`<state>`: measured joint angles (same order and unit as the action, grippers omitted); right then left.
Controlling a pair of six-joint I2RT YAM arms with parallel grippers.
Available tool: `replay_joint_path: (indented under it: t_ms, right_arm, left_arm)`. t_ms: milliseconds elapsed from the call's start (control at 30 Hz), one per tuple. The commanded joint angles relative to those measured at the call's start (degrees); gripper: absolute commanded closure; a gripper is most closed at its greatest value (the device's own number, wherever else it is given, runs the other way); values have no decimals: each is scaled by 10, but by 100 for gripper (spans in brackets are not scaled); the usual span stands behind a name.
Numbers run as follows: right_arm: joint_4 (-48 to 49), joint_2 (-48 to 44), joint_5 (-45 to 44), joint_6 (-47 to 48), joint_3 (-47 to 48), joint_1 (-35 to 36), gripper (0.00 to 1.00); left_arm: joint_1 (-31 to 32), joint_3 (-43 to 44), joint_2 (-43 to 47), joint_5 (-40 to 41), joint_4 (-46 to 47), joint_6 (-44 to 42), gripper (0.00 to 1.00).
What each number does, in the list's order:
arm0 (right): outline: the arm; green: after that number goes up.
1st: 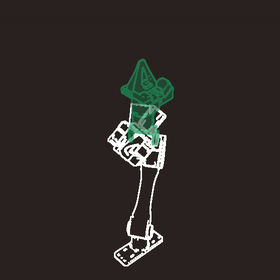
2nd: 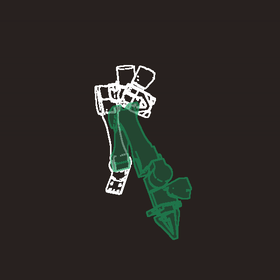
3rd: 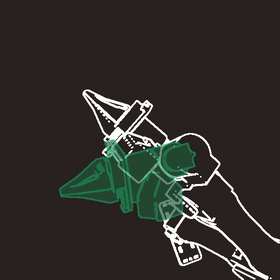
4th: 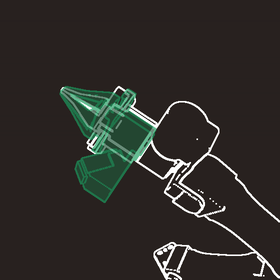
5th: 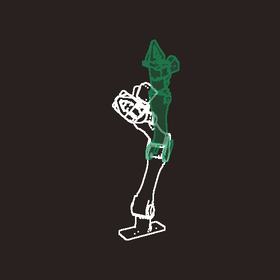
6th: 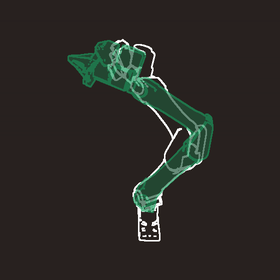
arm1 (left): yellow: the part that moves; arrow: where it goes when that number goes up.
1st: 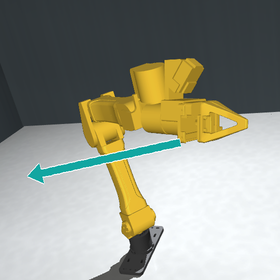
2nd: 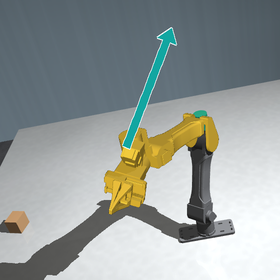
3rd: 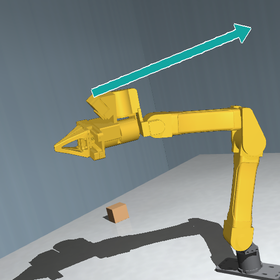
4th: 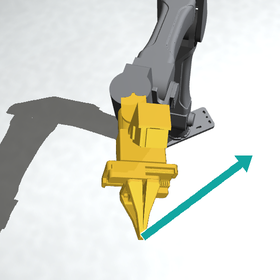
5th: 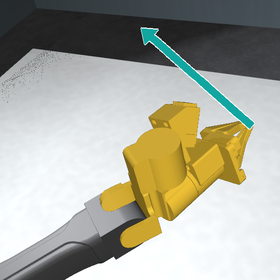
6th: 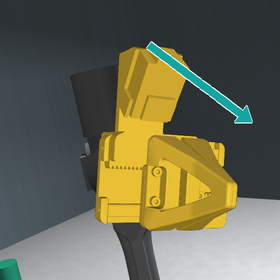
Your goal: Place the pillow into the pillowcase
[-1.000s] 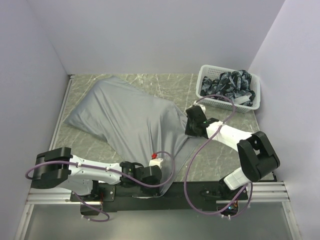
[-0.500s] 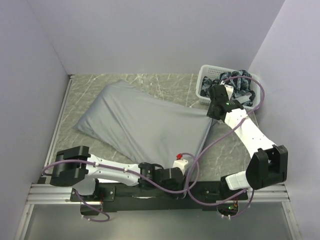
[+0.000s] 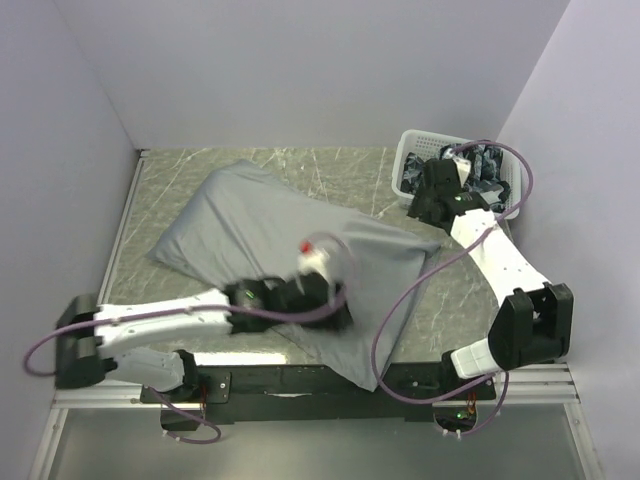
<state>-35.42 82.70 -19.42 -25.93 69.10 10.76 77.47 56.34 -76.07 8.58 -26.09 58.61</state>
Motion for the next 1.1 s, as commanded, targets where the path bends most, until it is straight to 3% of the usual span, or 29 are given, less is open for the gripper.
replay_joint_path:
  t_ms: [0,33,67,133,167,333,400,500,533,633,767,833,867,1000,1067]
  right_arm:
    - [45,-42,55,-13,3,54,31]
    - [59,-42,95,-21,-5,80,29]
    - [88,-39,110,-25,-16,94,28]
    - [98,-17,123,-38,-12,145,23]
    - [102,-8,124,-44,-8,157,22]
    - [169,25,176,-76,-44,211,14]
    - [187,50,192,-87,-51,218,12]
    - [228,85,237,-104,-70,221,11]
    - [244,94,243,-108,-81,221,12]
    - [253,120,242,-112,-95,220,16]
    - [269,133,237,-115,-116,221,29]
    - [284,135,252,-120,-128,226,45]
    - [286,138,253,-122,-128,232,59]
    - [275,191,260,-120,-74,272,72]
    - [242,222,263,-117,9,296,75]
  left_arm:
    - [-169,18,98,118,-40,-7,28]
    - [-210,27,102,125,-40,-16,28]
    - [-292,39,100,129,-36,-29,28]
    - [-373,72,84,149,-27,-56,24]
    - [-449,79,63,144,-16,-66,23]
    - [-609,116,-40,109,35,-106,24]
    - [-619,146,-107,116,31,-124,28]
    - [-620,153,-179,76,36,-129,57]
    - [-611,144,-189,47,45,-126,75]
    - [-577,77,-204,32,94,-109,99]
    - [-530,-3,-211,8,130,-82,99]
    - [-514,-28,-204,-7,154,-70,99]
    - [-512,-56,-190,-33,163,-57,99]
    - [-517,-94,-159,-56,190,-39,99]
    - [-557,-88,-155,-61,176,-45,99]
